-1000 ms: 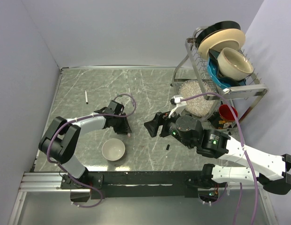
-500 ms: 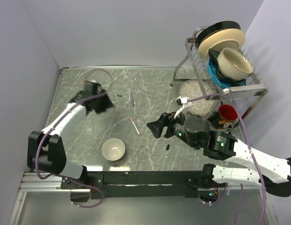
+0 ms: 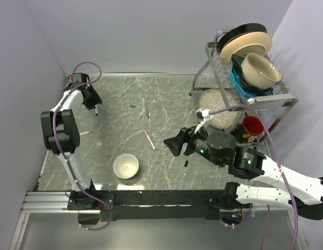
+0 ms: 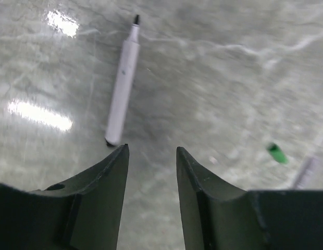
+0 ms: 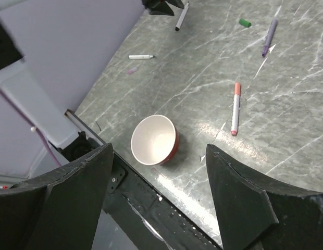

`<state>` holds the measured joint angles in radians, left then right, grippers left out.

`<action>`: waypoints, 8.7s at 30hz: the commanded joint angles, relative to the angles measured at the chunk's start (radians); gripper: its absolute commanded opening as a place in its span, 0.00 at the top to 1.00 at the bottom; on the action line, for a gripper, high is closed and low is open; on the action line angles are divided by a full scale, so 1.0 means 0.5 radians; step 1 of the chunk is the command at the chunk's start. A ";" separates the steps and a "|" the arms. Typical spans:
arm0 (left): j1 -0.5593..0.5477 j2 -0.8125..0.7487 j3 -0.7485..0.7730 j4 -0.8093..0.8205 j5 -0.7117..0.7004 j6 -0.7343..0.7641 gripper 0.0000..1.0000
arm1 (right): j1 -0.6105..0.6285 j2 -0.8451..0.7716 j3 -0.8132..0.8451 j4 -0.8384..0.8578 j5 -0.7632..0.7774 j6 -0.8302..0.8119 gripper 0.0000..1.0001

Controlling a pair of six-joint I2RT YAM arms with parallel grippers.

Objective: Insert the pens into the pen caps

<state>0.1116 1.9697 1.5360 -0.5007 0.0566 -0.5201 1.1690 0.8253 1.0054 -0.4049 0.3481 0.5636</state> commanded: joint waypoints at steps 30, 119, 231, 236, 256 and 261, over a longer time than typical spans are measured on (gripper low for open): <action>-0.008 0.473 0.312 -0.339 -0.214 0.381 0.89 | -0.003 0.107 0.094 0.104 -0.070 -0.100 0.22; -0.751 -1.945 -1.609 0.903 1.875 -0.046 0.59 | -0.528 1.181 0.388 0.914 -0.969 0.401 0.91; -0.791 -2.534 -1.599 0.489 0.829 0.255 0.99 | -0.635 1.942 0.428 -0.064 -0.291 0.901 0.60; -0.791 -2.531 -1.599 0.483 0.832 0.255 0.99 | -0.635 2.034 0.486 -0.104 -0.313 0.833 0.62; -0.791 -2.525 -1.599 0.492 0.829 0.249 0.99 | -0.571 2.242 0.612 -0.313 -0.307 0.631 0.69; -0.791 -2.534 -1.602 0.489 0.822 0.249 0.99 | -0.556 2.237 0.591 -0.353 -0.316 0.618 0.73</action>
<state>-0.2813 0.7151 0.7147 -0.2760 0.4728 -0.4049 0.8757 1.9274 1.2842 -0.5274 0.1879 0.8875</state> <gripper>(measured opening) 0.117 0.295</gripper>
